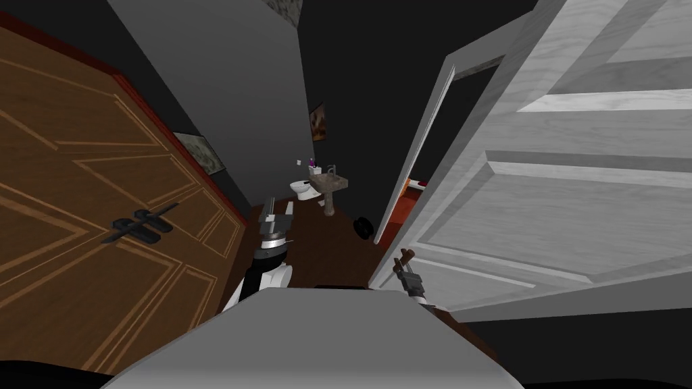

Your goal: Pull the door open

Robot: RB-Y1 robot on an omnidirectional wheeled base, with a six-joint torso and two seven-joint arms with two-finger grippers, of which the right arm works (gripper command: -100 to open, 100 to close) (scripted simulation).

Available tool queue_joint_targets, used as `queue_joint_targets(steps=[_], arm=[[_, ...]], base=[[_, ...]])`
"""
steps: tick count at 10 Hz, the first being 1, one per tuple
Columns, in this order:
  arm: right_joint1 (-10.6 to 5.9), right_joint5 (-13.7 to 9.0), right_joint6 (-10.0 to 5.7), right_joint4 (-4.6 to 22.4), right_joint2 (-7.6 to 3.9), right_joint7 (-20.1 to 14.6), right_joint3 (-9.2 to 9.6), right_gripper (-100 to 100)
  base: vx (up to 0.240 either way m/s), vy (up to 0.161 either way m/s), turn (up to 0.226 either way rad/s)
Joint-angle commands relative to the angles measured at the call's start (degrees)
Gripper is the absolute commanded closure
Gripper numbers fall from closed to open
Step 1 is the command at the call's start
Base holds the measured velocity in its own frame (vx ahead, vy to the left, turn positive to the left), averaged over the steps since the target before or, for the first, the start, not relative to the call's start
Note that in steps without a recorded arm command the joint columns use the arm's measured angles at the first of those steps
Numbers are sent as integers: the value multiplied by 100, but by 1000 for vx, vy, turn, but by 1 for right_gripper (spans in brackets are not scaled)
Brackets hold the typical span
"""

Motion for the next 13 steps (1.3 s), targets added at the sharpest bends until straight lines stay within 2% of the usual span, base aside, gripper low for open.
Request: queue_joint_targets(steps=[1, 2, 9, 10, 11, 13], arm=[[16, 61, -123, 101, -67, -132, 119, 100], [-2, 36, -58, 46, -35, -63, 69, 100], [14, 227, -458, 338, -279, -482, 413, 100], [15, 241, -490, 360, -299, -515, 439, 100], [15, 224, -449, 329, -294, -485, 411, 100], [131, 343, -726, 463, -319, -586, 546, 100]], base=[[-235, -32, 121], [-108, -6, 29], [-223, -30, 140], [-201, -58, 117], [-84, -25, 28], [-56, -8, 33]])
